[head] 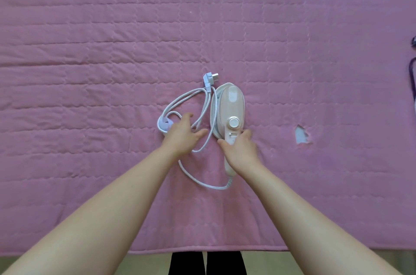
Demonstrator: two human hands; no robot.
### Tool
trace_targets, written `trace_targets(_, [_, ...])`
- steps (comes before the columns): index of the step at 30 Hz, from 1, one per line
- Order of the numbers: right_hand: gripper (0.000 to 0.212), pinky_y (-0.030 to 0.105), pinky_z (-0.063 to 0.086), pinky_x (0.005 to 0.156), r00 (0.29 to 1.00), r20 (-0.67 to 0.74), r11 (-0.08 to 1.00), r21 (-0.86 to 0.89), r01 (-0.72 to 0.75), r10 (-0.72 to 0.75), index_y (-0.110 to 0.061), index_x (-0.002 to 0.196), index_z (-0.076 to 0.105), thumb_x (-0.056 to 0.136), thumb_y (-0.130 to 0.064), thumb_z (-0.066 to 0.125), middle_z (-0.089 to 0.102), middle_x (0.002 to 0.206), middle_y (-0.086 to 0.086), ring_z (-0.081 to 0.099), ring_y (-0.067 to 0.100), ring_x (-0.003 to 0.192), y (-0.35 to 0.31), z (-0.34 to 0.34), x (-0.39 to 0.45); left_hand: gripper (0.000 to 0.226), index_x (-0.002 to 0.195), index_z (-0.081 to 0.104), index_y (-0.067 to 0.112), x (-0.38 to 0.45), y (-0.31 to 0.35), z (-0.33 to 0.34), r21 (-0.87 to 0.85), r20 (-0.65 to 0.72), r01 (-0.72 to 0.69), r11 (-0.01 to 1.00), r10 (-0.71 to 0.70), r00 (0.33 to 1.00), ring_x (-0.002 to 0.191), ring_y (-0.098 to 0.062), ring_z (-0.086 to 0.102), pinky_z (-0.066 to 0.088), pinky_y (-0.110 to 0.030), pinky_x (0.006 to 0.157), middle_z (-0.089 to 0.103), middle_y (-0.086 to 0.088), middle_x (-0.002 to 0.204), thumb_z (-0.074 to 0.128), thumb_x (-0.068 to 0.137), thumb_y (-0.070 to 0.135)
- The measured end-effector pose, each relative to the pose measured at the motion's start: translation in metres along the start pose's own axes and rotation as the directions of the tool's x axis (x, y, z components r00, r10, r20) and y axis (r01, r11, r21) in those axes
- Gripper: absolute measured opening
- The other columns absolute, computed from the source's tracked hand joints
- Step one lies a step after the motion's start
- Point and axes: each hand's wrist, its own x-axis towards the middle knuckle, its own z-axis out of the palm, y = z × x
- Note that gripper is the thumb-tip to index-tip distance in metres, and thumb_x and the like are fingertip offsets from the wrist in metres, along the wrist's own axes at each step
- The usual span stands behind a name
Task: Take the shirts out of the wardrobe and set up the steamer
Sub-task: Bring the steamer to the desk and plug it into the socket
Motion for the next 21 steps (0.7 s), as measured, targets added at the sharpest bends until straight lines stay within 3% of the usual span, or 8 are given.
trace_targets(5, [0.059,0.04,0.051,0.084,0.988,0.055,0.964,0.217,-0.153,0.145,-0.004,0.113,0.035,0.076,-0.03,0.072,0.059,0.114,0.016,0.059,0.034,0.104,0.004,0.006,0.009,0.093,0.144,0.027,0.016,0.004,0.008,0.016,0.216,-0.006,-0.036,0.976,0.038,0.999,0.125,-0.025,0.051,0.04,-0.041,0.1,0.055,-0.006,0.135,0.072,0.072,0.053])
trace_targets(9, [0.075,0.038,0.051,0.073,0.988,0.091,0.966,0.215,-0.143,0.126,-0.003,0.109,0.058,0.047,-0.045,0.065,0.067,0.102,0.019,0.066,0.035,0.096,0.009,0.013,0.022,0.081,0.138,0.03,0.018,0.004,0.006,0.02,0.339,-0.005,-0.067,0.938,0.073,0.997,0.11,-0.031,0.058,0.044,-0.041,0.089,0.065,-0.007,0.11,0.073,0.073,0.042])
trace_targets(12, [0.069,0.039,0.052,0.071,0.995,0.008,0.971,0.218,-0.101,0.102,-0.003,0.103,0.058,0.047,-0.044,0.061,0.068,0.09,0.017,0.067,0.037,0.089,0.01,0.018,0.025,0.043,0.104,0.04,0.015,0.005,0.0,0.015,0.322,0.046,-0.067,0.944,0.055,0.997,0.093,-0.033,0.059,0.043,-0.038,0.07,0.059,-0.006,0.088,0.066,0.074,0.03])
trace_targets(15, [0.056,0.036,0.05,0.068,0.993,-0.064,0.976,0.202,-0.083,0.098,-0.005,0.098,0.057,0.053,-0.037,0.055,0.065,0.081,0.013,0.067,0.038,0.084,0.012,0.018,0.023,0.021,0.078,0.044,0.014,0.008,-0.003,0.008,0.257,0.036,-0.025,0.966,0.016,0.999,0.085,-0.032,0.057,0.043,-0.036,0.067,0.057,-0.006,0.079,0.058,0.076,0.029])
trace_targets(18, [0.047,0.037,0.052,0.069,0.994,-0.089,0.981,0.188,-0.049,0.067,-0.008,0.093,0.055,0.054,-0.033,0.05,0.067,0.082,0.013,0.066,0.037,0.082,0.012,0.017,0.019,0.024,0.064,0.051,0.012,0.008,-0.005,0.002,0.105,-0.018,0.032,0.994,-0.031,0.999,0.069,-0.029,0.063,0.053,-0.038,0.068,0.064,-0.006,0.067,0.05,0.081,0.029])
trace_targets(21, [0.044,0.032,0.049,0.065,0.993,-0.115,0.991,0.135,0.004,0.011,-0.009,0.092,0.053,0.055,-0.03,0.046,0.068,0.084,0.013,0.065,0.034,0.079,0.013,0.011,0.018,0.032,0.069,0.055,0.007,0.004,-0.005,-0.002,-0.077,-0.002,0.038,0.996,-0.038,0.999,0.052,-0.03,0.061,0.051,-0.038,0.055,0.055,-0.007,0.057,0.053,0.089,0.031])
